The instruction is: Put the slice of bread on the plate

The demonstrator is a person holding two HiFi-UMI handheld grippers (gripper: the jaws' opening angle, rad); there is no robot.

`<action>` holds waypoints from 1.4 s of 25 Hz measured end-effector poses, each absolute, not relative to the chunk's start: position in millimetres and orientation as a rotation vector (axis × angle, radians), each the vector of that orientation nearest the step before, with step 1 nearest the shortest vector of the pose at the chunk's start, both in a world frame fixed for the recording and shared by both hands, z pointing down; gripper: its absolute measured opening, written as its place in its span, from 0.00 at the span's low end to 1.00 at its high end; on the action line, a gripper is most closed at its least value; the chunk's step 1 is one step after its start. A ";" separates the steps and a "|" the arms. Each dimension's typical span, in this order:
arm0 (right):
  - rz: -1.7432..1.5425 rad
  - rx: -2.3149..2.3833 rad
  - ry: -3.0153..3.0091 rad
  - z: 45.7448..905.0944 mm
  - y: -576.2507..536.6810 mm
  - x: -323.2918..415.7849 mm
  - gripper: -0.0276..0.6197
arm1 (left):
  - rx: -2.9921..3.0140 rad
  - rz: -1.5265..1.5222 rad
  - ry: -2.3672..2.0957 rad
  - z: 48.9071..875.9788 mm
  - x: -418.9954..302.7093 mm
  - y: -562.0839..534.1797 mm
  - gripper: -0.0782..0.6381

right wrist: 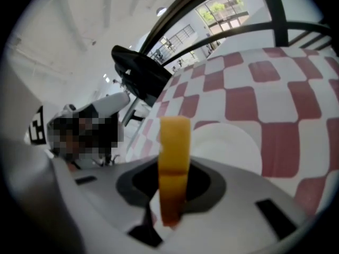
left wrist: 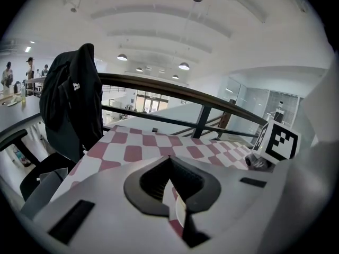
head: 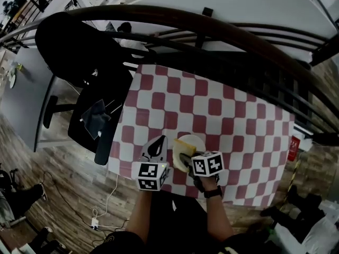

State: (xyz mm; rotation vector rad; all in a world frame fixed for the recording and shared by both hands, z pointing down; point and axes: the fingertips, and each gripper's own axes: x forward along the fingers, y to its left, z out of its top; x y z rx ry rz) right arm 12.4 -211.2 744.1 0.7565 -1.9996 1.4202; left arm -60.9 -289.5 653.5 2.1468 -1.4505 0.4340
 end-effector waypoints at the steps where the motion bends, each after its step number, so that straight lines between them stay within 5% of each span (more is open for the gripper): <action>1: 1.420 0.761 -1.982 747.5 -211.8 14.3 0.19 | 2.138 0.439 -1.444 656.4 -60.9 -289.8 0.13; 16: 1.337 0.894 -1.861 766.5 -232.3 36.3 0.21 | 2.118 0.468 -1.329 671.7 -44.0 -300.1 0.13; 25: 0.999 1.059 -1.750 768.0 -237.1 71.2 0.65 | 2.172 0.464 -1.278 656.7 -31.0 -292.4 0.13; 35: 0.884 1.255 -1.938 690.3 -258.4 73.4 0.66 | 2.257 0.384 -1.342 606.3 -30.1 -289.3 0.13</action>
